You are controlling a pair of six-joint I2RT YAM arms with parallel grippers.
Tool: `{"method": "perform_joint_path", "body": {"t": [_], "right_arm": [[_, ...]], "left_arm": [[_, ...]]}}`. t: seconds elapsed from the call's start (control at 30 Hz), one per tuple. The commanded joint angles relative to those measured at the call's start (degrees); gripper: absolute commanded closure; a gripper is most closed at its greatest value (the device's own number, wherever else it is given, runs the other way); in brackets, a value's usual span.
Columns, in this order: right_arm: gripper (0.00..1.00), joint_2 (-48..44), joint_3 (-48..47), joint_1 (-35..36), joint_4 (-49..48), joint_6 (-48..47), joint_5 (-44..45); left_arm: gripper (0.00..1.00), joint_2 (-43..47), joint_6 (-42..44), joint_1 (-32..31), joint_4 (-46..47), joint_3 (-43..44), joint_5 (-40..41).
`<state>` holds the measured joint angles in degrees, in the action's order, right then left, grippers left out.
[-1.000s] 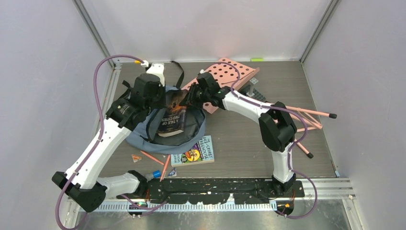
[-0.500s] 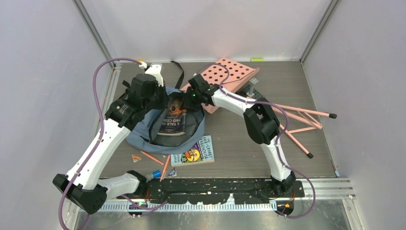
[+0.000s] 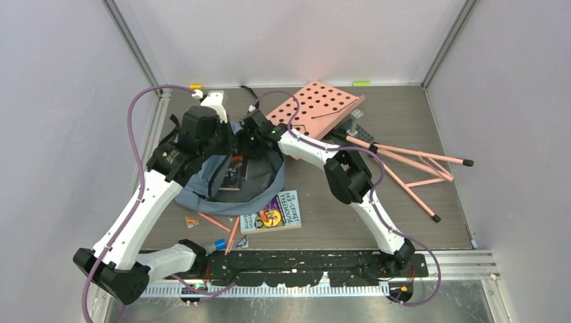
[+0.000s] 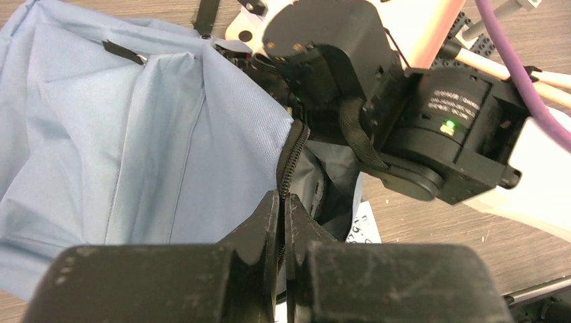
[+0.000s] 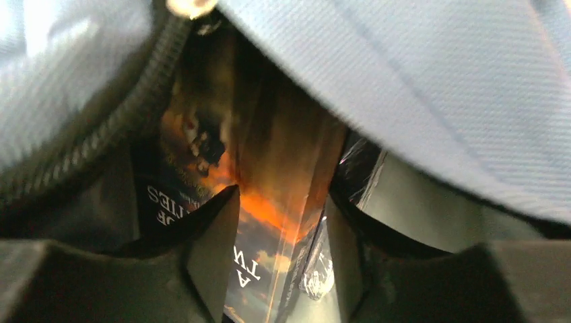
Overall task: Pack the student bag
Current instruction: Place the book in the student bag.
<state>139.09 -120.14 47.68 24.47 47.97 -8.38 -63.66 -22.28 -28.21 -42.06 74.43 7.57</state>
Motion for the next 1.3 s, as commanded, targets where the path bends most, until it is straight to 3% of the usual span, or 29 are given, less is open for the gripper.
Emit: {"method": "perform_joint_path", "body": {"t": [0.0,0.07,0.23,0.43,0.6,0.9,1.07,1.27], "right_arm": [[0.36,-8.1,8.2,1.2,-1.1,-8.7,3.1],[0.32,-10.9,10.2,0.9,-1.7,-10.7,4.7],[0.32,-13.7,13.9,-0.8,-1.8,-9.7,5.0],[0.49,-12.2,16.3,-1.1,-5.2,-6.4,-0.8],[0.55,-7.8,15.2,-0.4,-9.5,-2.6,-8.3],[0.64,-2.5,7.1,1.8,-8.0,-4.8,-9.9],[0.61,-7.7,10.0,1.3,-5.2,-10.4,-6.6],[0.42,-20.7,18.7,-1.0,-3.6,-18.8,-4.1]], "left_arm": [[1.0,2.9,-0.1,0.3,2.4,0.7,2.7],[1.0,3.5,0.2,0.3,2.9,0.3,3.1],[1.0,2.9,1.0,0.6,1.7,1.0,2.6],[1.0,2.4,1.0,0.6,1.8,0.5,2.1],[1.0,2.0,0.7,0.7,2.2,-0.1,1.9],[1.0,0.3,-0.5,0.8,3.5,-1.4,0.8],[1.0,-0.2,-0.4,1.3,3.5,-1.3,2.2],[1.0,0.2,-0.4,2.7,3.3,-1.7,3.5]]}}
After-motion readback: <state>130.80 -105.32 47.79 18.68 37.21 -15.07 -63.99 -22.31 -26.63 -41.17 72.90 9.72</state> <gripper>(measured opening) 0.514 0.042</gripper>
